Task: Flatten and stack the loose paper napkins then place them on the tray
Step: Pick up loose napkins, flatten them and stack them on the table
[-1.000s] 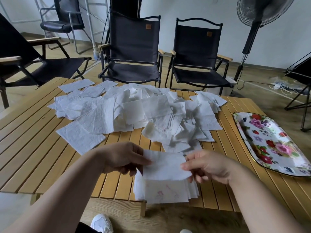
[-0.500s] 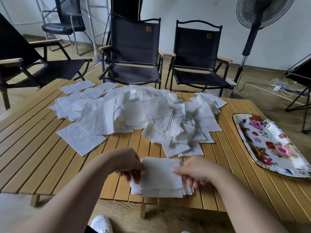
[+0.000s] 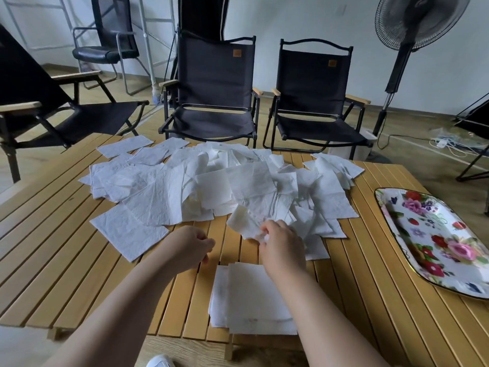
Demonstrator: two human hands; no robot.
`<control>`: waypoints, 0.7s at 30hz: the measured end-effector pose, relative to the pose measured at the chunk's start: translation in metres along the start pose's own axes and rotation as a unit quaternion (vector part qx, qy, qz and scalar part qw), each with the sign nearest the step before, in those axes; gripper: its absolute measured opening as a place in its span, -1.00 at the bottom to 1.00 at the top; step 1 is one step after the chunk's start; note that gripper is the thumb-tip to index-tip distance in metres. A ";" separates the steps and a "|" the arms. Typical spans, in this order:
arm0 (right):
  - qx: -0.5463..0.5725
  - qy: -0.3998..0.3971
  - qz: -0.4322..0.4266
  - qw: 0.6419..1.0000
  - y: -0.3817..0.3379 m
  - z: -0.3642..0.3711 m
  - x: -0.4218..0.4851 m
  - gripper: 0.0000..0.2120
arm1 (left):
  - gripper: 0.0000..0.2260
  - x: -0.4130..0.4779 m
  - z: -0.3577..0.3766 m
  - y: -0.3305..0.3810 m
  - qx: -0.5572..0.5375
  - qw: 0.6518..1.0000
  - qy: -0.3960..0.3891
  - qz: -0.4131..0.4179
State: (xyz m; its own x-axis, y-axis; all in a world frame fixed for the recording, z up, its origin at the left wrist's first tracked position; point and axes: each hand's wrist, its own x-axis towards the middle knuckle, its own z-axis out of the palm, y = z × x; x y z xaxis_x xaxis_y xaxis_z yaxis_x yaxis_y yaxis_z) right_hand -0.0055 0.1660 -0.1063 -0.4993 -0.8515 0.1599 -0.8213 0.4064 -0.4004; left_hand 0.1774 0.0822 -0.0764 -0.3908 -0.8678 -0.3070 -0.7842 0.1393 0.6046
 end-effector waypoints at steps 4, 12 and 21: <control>0.034 -0.007 0.018 0.999 0.012 0.000 0.004 -0.90 | -0.78 0.004 -0.002 -0.004 -0.011 1.000 0.001 -0.002; 0.168 0.023 -0.088 0.982 0.019 -0.032 -0.008 -0.87 | -0.80 0.001 0.001 0.004 -0.025 0.998 0.027 0.055; 0.469 -0.122 -0.041 0.874 0.019 -0.090 -0.037 -0.83 | -0.36 -0.016 0.005 0.025 -0.152 0.975 -0.022 0.161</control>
State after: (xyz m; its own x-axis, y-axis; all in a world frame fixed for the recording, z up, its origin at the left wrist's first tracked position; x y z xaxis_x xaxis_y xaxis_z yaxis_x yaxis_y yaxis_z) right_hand -0.0275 0.2352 -0.0391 -0.2810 -0.9570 0.0715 -0.2067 -0.0124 -0.9783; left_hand 0.1618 0.1020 -0.0596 -0.6184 -0.7804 -0.0927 -0.4406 0.2466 0.8632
